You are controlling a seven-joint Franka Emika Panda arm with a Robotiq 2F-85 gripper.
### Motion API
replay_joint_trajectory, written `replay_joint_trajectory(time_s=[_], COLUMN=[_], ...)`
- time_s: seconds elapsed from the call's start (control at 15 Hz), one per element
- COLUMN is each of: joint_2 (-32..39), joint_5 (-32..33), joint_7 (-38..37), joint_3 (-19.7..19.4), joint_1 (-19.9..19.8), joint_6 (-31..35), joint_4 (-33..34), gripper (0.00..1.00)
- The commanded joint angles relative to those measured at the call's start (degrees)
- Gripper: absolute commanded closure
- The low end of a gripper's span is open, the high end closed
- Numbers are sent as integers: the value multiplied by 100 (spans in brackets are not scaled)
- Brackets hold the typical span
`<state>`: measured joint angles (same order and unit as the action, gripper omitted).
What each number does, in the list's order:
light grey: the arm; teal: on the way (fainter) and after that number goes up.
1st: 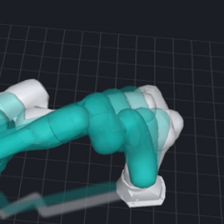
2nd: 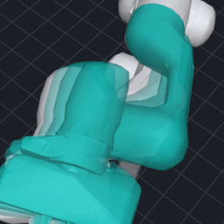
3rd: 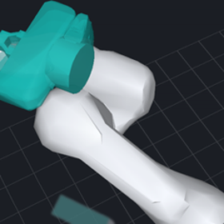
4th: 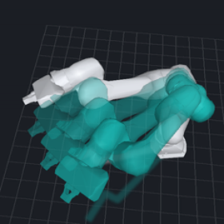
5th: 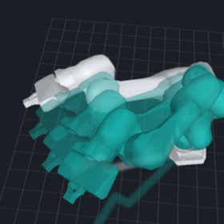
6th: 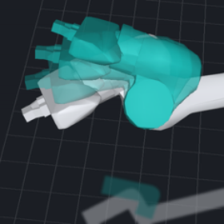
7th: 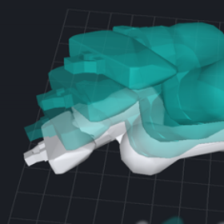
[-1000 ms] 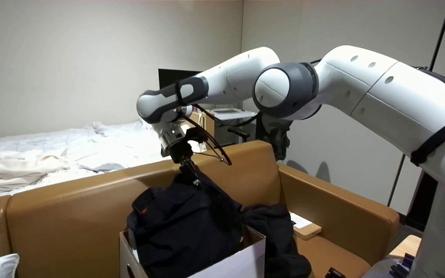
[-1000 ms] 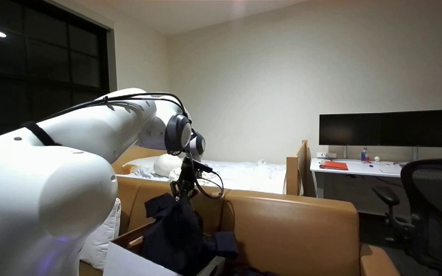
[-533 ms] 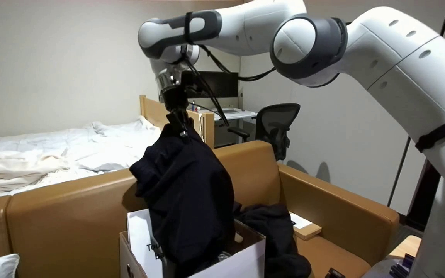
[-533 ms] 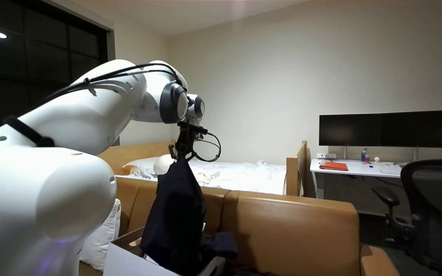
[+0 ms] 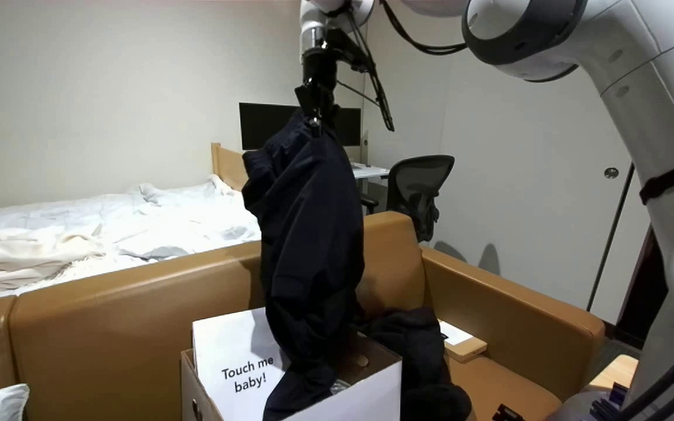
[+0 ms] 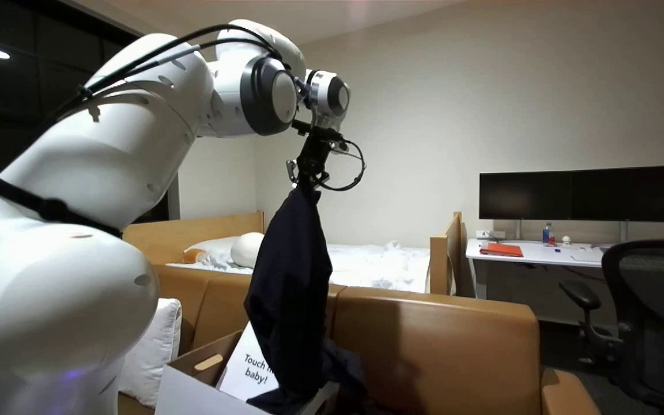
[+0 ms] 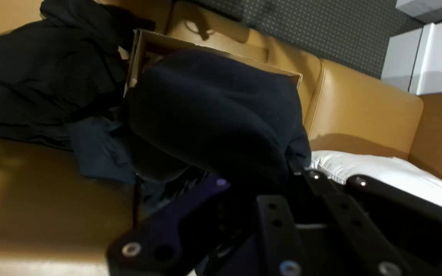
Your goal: Remove the black jersey and white paper bag out of the box
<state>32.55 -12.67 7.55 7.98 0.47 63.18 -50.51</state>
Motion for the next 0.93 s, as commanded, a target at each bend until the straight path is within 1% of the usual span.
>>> replay_joint_trajectory(time_s=[0.0, 0.27, 0.53, 0.73, 0.8, 0.87], joint_2=[-776, -1293, -1830, -2083, -2093, -2155], joint_5=[-601, -1094, -1570, -1933, -2218, -2279], joint_7=[-333, -344, -298, -142, -110, 106], joint_3=[-231, -673, -1178, -1604, -1655, -1662], joint_1=[-737, -1588, -2383, -2990, -3113, -3127], joint_6=[-56, -93, -108, -223, -304, -287], joint_4=[-670, -1124, -1800, -2293, -2378, -2548], gripper=[97, 97, 97, 96, 97, 97])
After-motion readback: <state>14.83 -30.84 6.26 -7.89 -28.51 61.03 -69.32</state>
